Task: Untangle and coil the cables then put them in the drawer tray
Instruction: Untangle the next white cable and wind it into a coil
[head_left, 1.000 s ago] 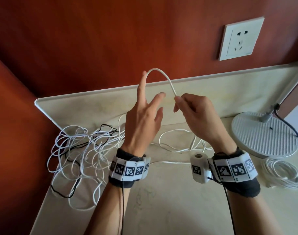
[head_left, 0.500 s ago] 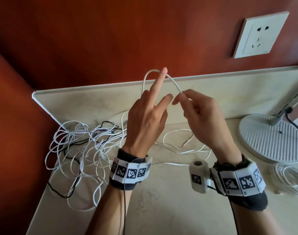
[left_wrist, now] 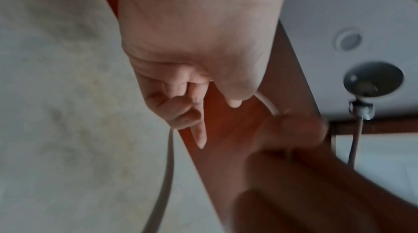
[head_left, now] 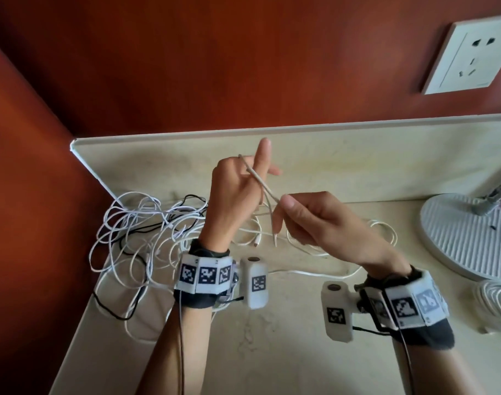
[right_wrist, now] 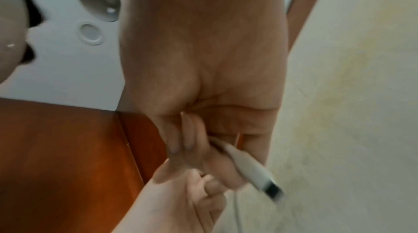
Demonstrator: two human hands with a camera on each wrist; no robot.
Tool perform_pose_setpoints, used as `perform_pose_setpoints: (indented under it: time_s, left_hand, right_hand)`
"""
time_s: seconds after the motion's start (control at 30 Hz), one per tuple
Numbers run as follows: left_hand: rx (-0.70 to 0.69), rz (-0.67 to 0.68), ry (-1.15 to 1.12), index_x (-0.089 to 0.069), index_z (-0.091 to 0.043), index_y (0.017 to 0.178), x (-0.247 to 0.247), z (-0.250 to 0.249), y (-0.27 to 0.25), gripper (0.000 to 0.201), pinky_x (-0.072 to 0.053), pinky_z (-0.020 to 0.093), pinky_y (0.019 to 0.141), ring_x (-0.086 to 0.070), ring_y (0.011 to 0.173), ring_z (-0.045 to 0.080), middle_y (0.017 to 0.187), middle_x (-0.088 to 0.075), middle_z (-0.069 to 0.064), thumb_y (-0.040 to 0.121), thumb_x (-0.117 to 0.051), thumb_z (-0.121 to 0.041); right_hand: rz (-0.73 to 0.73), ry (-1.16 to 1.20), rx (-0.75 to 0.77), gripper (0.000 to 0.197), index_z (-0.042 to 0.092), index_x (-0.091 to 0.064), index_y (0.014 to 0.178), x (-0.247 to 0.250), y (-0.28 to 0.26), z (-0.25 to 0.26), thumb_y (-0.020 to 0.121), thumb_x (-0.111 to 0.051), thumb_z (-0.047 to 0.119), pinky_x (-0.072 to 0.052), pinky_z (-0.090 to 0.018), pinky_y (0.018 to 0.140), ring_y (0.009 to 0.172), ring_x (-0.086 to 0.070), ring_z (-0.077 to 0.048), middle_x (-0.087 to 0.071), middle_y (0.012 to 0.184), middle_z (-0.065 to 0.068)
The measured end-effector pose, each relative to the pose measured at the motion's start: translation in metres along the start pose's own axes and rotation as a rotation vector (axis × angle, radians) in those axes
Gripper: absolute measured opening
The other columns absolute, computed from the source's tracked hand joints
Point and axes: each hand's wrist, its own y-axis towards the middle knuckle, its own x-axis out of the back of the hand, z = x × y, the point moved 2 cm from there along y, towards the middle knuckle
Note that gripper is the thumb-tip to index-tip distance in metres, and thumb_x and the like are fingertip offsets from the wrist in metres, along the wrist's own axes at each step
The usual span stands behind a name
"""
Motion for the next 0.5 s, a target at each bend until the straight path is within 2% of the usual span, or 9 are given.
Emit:
perform_pose_setpoints:
  time_s: [0.1, 0.17, 0.2, 0.23, 0.3, 0.33, 0.37, 0.4, 0.5]
  left_hand:
    - [0.024, 0.143, -0.226, -0.081, -0.013, 0.095, 0.003, -0.007, -0.005, 0.060, -0.037, 0.034, 0.052, -0.048, 0.051, 0.023, 0.059, -0.052, 0.010, 0.103, -0.042, -0.058]
    - [-0.029, 0.259, -0.293, -0.078, -0.010, 0.112, 0.005, -0.009, -0.008, 0.061, -0.029, 0.043, 0.051, -0.037, 0.054, 0.032, 0.072, -0.051, 0.024, 0.097, -0.045, -0.059]
    - [-0.046, 0.296, -0.322, -0.075, -0.010, 0.119, 0.005, -0.009, -0.009, 0.064, -0.026, 0.045, 0.050, -0.033, 0.056, 0.036, 0.078, -0.052, 0.027, 0.093, -0.046, -0.060]
    - [-0.051, 0.309, -0.352, -0.072, -0.009, 0.125, 0.005, -0.009, -0.009, 0.070, -0.024, 0.045, 0.050, -0.031, 0.057, 0.036, 0.082, -0.055, 0.024, 0.090, -0.049, -0.064]
    - [-0.019, 0.264, -0.401, -0.069, -0.011, 0.132, 0.004, -0.007, -0.007, 0.084, -0.022, 0.041, 0.050, -0.030, 0.058, 0.028, 0.085, -0.062, 0.012, 0.080, -0.057, -0.076]
    - [0.000, 0.229, -0.406, -0.070, -0.014, 0.132, 0.003, -0.006, -0.006, 0.086, -0.023, 0.037, 0.050, -0.031, 0.059, 0.026, 0.086, -0.062, 0.019, 0.077, -0.059, -0.079]
    - [0.011, 0.199, -0.398, -0.071, -0.016, 0.130, 0.001, -0.005, -0.006, 0.084, -0.026, 0.034, 0.050, -0.033, 0.059, 0.024, 0.090, -0.060, 0.032, 0.076, -0.059, -0.080]
    - [0.020, 0.168, -0.383, -0.072, -0.017, 0.129, -0.001, -0.004, -0.005, 0.079, -0.030, 0.031, 0.051, -0.035, 0.059, 0.023, 0.092, -0.059, 0.038, 0.078, -0.059, -0.077]
    - [0.072, 0.075, -0.385, -0.075, -0.014, 0.120, -0.003, -0.002, -0.006, 0.062, -0.036, 0.026, 0.055, -0.040, 0.055, 0.019, 0.098, -0.061, 0.040, 0.088, -0.056, -0.064]
  right_hand:
    - [0.078, 0.076, -0.020, 0.050, 0.003, -0.058, 0.075, 0.001, 0.002, -0.011, 0.109, -0.041, 0.036, -0.034, -0.019, 0.053, 0.047, -0.032, -0.008, -0.033, 0.053, 0.003]
    - [0.114, 0.099, -0.062, 0.052, 0.004, -0.055, 0.071, 0.006, 0.000, -0.015, 0.107, -0.046, 0.040, -0.034, -0.023, 0.055, 0.049, -0.031, -0.012, -0.032, 0.054, 0.001]
    - [0.122, 0.100, -0.087, 0.054, 0.003, -0.055, 0.070, 0.009, -0.001, -0.016, 0.106, -0.049, 0.042, -0.034, -0.023, 0.055, 0.050, -0.031, -0.014, -0.032, 0.054, 0.000]
    - [0.120, 0.098, -0.107, 0.055, 0.001, -0.055, 0.069, 0.011, -0.002, -0.017, 0.105, -0.051, 0.043, -0.034, -0.023, 0.054, 0.050, -0.031, -0.015, -0.033, 0.054, -0.002]
    - [0.100, 0.094, -0.132, 0.055, 0.001, -0.057, 0.068, 0.015, -0.004, -0.015, 0.104, -0.052, 0.042, -0.030, -0.024, 0.051, 0.049, -0.027, -0.018, -0.031, 0.054, -0.006]
    - [0.085, 0.089, -0.140, 0.053, 0.003, -0.059, 0.068, 0.017, -0.005, -0.015, 0.103, -0.052, 0.042, -0.027, -0.024, 0.049, 0.049, -0.024, -0.018, -0.028, 0.054, -0.007]
    - [0.069, 0.080, -0.144, 0.052, 0.005, -0.061, 0.068, 0.020, -0.005, -0.015, 0.103, -0.052, 0.042, -0.025, -0.025, 0.048, 0.050, -0.022, -0.020, -0.026, 0.054, -0.008]
    - [0.056, 0.072, -0.148, 0.051, 0.005, -0.065, 0.070, 0.022, -0.005, -0.016, 0.103, -0.052, 0.043, -0.023, -0.026, 0.048, 0.051, -0.020, -0.021, -0.025, 0.056, -0.010]
    - [0.074, 0.125, -0.167, 0.046, 0.005, -0.075, 0.087, 0.028, -0.007, -0.023, 0.105, -0.051, 0.041, -0.021, -0.027, 0.050, 0.056, -0.016, -0.023, -0.020, 0.062, -0.011]
